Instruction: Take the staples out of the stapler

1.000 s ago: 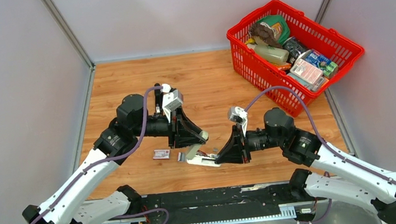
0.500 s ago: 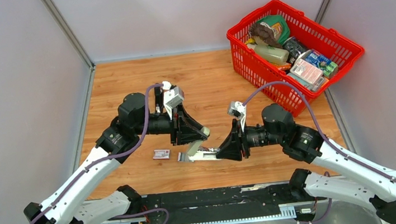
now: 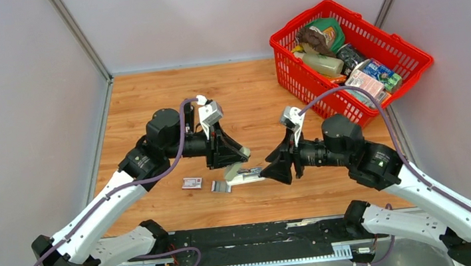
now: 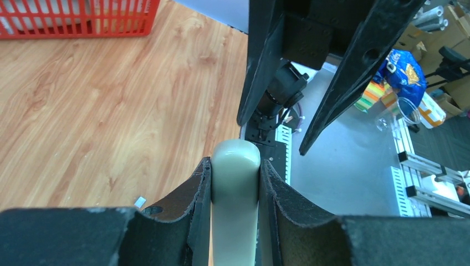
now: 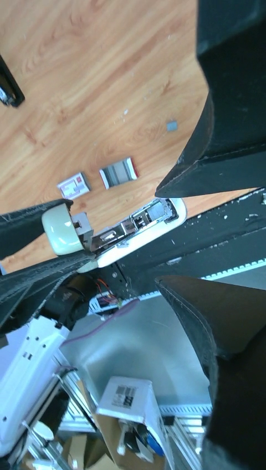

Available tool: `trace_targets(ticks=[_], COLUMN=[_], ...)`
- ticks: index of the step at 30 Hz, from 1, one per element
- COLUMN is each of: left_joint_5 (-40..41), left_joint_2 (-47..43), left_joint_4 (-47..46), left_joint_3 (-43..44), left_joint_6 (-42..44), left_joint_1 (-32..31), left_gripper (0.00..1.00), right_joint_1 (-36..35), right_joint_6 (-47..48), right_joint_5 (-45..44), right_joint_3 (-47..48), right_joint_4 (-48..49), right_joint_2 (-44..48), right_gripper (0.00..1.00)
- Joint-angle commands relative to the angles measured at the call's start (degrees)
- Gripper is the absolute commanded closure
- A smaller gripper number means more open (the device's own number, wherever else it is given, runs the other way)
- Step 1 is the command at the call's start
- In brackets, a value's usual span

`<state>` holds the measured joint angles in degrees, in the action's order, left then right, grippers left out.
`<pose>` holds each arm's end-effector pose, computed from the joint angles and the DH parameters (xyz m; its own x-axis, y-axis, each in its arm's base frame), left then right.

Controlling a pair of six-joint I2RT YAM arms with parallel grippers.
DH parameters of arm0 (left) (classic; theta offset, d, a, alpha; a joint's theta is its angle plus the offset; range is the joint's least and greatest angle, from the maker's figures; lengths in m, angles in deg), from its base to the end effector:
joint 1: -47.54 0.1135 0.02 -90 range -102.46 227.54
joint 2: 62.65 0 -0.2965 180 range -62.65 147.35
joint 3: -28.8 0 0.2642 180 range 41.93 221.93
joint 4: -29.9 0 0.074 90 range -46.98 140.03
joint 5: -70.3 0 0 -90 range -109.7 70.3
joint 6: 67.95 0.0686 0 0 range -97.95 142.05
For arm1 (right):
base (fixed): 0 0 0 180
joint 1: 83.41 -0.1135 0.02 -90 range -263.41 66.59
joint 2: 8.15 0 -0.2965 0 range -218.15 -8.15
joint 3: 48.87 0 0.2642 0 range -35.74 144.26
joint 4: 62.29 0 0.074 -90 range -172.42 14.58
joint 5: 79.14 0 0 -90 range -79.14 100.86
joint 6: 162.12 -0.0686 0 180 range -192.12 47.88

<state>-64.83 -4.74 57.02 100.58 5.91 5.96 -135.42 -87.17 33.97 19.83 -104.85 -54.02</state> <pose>0.1459 -0.1944 0.4000 -0.4383 0.1267 -0.8899 0.8978 0.1094 -0.4266 0.0933 0.1632 0.3825 -0.4479 -0.1855 -0.8746 -0.8657 0.3346 0.3724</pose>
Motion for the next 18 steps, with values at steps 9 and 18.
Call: trace_targets(ticks=[9,18], left_joint_5=[8.29,13.39], left_joint_2=[0.89,1.77], left_joint_4=[-1.43,-5.12], left_joint_3=[0.76,-0.29], left_joint_6=[-0.12,-3.28], left_joint_1=[0.27,0.27], left_gripper=[1.0,1.0], right_joint_1=[-0.37,-0.29], right_joint_6=[2.66,0.02], right_joint_5=[-13.0,-17.93], right_joint_3=[4.37,-0.55], right_joint_4=[2.97,14.84], right_joint_2=[-5.81,-10.46], right_gripper=[1.0,1.0])
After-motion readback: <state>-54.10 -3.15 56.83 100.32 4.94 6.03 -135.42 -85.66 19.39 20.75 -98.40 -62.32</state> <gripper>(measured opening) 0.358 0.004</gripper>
